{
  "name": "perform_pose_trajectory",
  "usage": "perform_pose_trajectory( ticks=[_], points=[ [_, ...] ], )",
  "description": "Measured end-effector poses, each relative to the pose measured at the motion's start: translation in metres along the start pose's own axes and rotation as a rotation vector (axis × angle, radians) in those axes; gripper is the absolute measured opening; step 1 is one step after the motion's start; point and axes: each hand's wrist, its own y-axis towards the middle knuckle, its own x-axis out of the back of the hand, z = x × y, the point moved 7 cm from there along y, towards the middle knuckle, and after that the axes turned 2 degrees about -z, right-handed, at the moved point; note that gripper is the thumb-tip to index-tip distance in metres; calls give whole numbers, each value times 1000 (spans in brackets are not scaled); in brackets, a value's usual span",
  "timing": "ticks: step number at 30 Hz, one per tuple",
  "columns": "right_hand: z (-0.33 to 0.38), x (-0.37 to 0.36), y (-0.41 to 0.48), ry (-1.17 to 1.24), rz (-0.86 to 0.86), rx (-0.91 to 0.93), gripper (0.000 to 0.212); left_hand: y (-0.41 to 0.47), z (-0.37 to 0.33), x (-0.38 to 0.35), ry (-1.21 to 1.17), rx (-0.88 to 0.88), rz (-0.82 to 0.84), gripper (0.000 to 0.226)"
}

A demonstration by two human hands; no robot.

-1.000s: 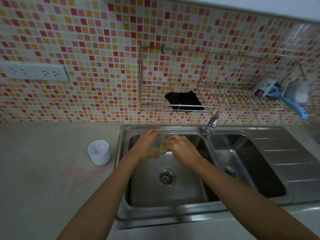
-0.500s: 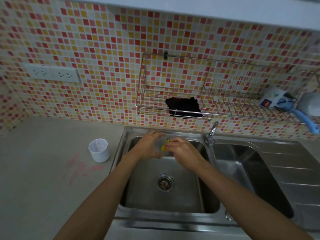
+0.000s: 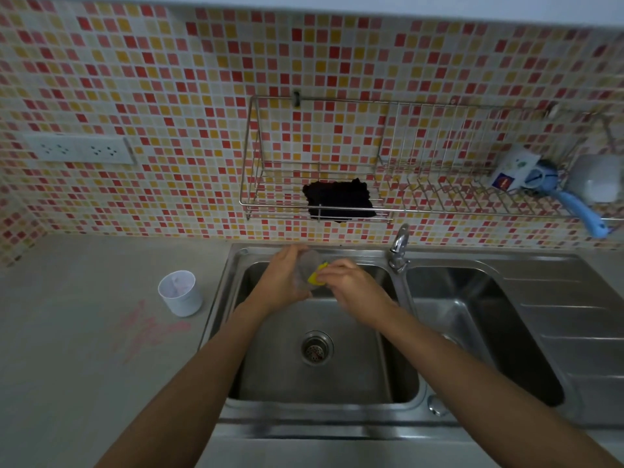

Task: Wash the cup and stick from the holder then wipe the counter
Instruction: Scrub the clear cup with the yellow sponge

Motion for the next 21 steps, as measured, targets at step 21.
perform_pose_trajectory(
  ticks=[21],
  points=[
    [1,-30,-5,39,138,-242,32,-5,7,-18,217,-133,122,76]
  ],
)
